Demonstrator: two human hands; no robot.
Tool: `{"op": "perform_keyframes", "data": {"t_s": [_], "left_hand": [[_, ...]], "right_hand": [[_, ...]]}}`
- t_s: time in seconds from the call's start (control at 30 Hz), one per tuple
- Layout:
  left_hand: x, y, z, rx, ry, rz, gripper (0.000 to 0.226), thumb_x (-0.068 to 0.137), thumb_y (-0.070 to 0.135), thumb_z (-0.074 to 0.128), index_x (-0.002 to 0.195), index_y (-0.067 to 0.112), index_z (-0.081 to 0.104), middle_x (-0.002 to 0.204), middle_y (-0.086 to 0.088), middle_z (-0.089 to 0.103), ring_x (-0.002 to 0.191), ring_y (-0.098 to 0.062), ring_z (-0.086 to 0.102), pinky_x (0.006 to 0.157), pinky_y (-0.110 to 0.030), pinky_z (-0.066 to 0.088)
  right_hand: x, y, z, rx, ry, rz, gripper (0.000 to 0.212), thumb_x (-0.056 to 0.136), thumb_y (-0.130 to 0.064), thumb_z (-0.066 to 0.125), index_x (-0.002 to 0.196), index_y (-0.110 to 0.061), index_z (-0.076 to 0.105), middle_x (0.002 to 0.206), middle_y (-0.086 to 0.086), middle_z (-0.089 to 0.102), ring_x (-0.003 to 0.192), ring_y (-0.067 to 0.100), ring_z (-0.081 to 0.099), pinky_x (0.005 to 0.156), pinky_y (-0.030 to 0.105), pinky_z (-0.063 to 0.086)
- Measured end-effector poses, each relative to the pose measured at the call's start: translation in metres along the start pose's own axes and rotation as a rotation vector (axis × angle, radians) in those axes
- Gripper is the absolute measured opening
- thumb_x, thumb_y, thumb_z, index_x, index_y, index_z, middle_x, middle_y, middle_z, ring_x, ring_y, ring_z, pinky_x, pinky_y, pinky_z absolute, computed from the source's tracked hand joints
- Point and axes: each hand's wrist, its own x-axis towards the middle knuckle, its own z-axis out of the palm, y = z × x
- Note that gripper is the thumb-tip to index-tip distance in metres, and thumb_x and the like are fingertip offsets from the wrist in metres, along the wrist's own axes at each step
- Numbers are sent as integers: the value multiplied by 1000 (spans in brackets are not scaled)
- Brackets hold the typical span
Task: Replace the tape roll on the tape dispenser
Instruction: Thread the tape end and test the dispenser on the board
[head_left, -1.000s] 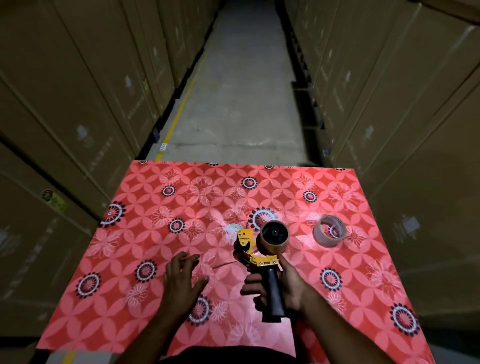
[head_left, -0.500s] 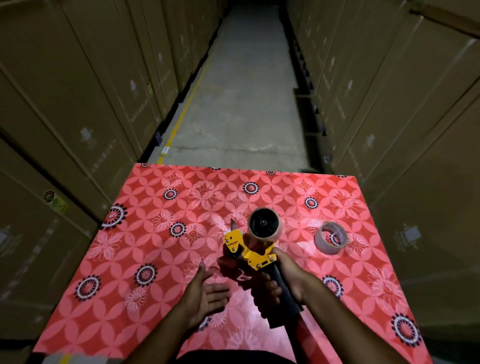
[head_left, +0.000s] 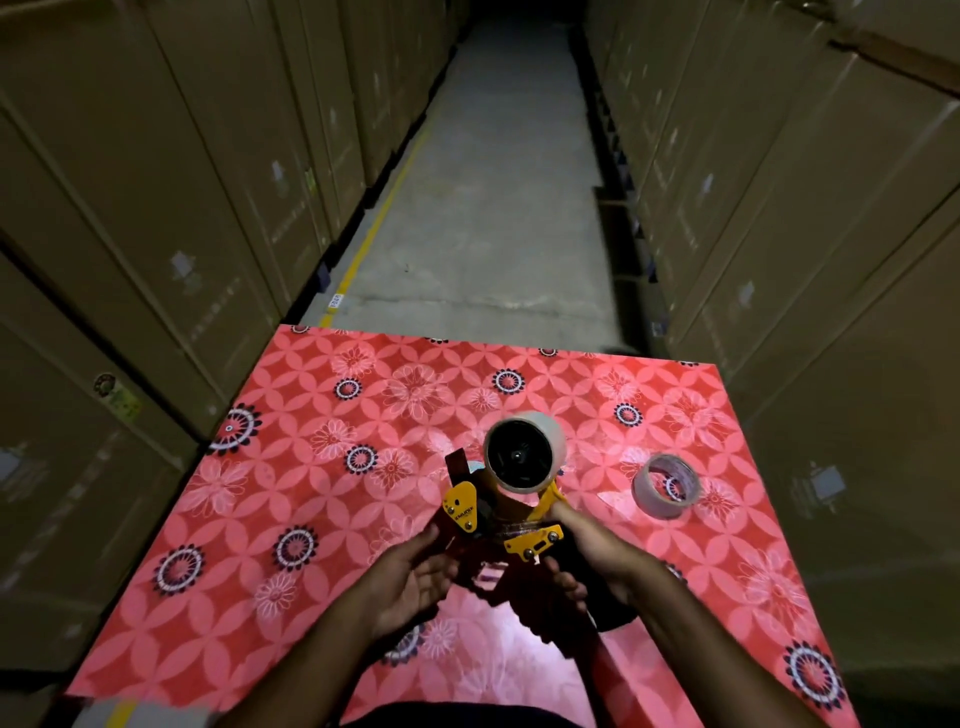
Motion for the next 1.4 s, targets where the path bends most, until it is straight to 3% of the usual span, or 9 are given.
{"op": "perform_keyframes", "data": {"t_s": [0.17, 0.4, 0.57, 0.73, 0.9, 1.03, 1.13, 1.3, 1.4], "left_hand": [[7, -7, -4, -9, 86, 80, 1, 100, 0, 55, 100, -1, 57, 72, -18, 69, 54, -21, 71, 45, -25, 57], [12, 0, -21, -24, 120, 131, 17, 100, -7, 50, 102, -2, 67, 72, -14, 73, 52, -16, 67, 46, -23, 56], [6, 15, -46, 9, 147, 204, 22, 98, -14, 45, 102, -5, 64, 74, -18, 67, 53, -16, 66, 50, -22, 56], [-3, 34, -68, 59, 199, 323, 34, 95, -16, 50, 110, 7, 69, 93, -13, 74, 82, -23, 70, 71, -31, 57], [-5, 58, -89, 197, 303, 429, 30, 86, -15, 66, 107, 7, 67, 72, -12, 67, 59, -21, 64, 61, -29, 52], [-10, 75, -125, 140, 445, 519, 26, 83, -14, 71, 99, 4, 62, 60, -6, 70, 51, -20, 62, 54, -27, 51], [-13, 95, -163, 121, 505, 559, 30, 81, -17, 71, 95, 7, 60, 65, -10, 70, 56, -23, 64, 57, -31, 55], [4, 123, -193, 147, 602, 641, 32, 80, -17, 72, 88, 10, 56, 70, -19, 66, 65, -26, 61, 67, -38, 51], [15, 131, -216, 181, 680, 697, 33, 78, -17, 74, 81, 10, 55, 61, -8, 64, 63, -22, 58, 67, -33, 49]], "right_hand": [[3, 0, 2, -14, -5, 15, 67, 82, -78, 43, 57, -16, 49, 51, 1, 39, 42, 15, 29, 48, 25, 26], [15, -9, 11, -75, -31, -17, 63, 84, -72, 43, 57, -16, 52, 52, 3, 38, 41, 14, 29, 47, 27, 23], [31, -22, 28, -76, -30, -146, 68, 66, -70, 55, 94, -8, 56, 60, 9, 43, 44, 17, 29, 46, 28, 21], [49, -34, 49, 20, -50, -290, 49, 71, -58, 67, 98, -17, 66, 99, 15, 45, 69, 18, 44, 58, 30, 31], [54, -48, 70, -32, -106, -326, 34, 77, -47, 61, 91, -17, 68, 78, 8, 56, 57, 13, 43, 54, 26, 31], [62, -46, 70, -56, -131, -392, 42, 67, -56, 80, 96, -26, 77, 98, 15, 67, 84, 29, 56, 69, 35, 38], [64, -45, 66, -41, -98, -414, 55, 68, -52, 80, 111, -18, 71, 103, 9, 77, 91, 23, 72, 80, 39, 49], [96, -61, 81, -524, 39, -507, 46, 78, -67, 62, 109, -35, 72, 108, 4, 78, 103, 24, 72, 99, 57, 50], [104, -90, 110, -652, 119, -514, 55, 71, -72, 50, 82, -22, 69, 77, -4, 72, 70, 13, 65, 73, 36, 49]]}}
